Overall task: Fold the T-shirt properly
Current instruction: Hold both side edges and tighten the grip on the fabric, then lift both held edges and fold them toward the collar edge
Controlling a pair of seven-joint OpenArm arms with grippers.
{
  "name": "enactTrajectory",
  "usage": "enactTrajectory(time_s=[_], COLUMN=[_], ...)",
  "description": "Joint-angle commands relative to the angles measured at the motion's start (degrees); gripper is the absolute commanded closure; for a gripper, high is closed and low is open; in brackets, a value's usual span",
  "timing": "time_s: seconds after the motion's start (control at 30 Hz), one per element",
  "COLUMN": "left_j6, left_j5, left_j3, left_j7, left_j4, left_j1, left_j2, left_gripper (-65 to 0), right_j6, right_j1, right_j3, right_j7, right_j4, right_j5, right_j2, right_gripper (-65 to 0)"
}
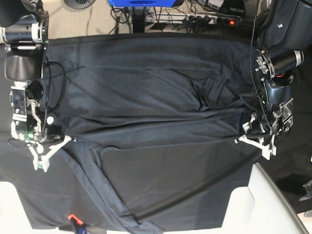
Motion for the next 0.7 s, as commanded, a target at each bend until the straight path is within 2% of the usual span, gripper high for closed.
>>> enactTrajectory(time_s=[0.0,0.1,0.4,0.57,0.67], left_j6=[0.12,0.12,0.12,0.12,0.12], left_j5=[0.45,-0.17,-0.25,-0.25,-0.34], left_j3=[1.56,4.29,4.20,4.11,3.50], left_j7=[1.22,1.74,1.83,1.83,4.38], left_j4=[0.60,4.47,7.46,9.13,14.58], left_j1=[-1.32,-2.11,-3.70,-3.61,-2.11], left_j2=[0.18,0.27,0.27,0.09,0.09], left_gripper=[0.0,0.0,0.0,0.0,0.0], right_j6=[0.01,0.01,0.01,0.01,0.01], right_j1=[1.66,1.66,1.93,1.93,1.93], right_j3=[0.29,0.29,0.20,-0.23,-0.23], right_j7=[1.71,3.82,4.61,8.57,9.80], right_j4=[1.05,0.96,0.96,0.52,0.52], right_j5=[-0.16,-0.25,-0.25,-0.25,-0.25], right_j2=[0.59,0.77,2.88,3.76,3.85], right_gripper=[0.0,0.0,0.0,0.0,0.0])
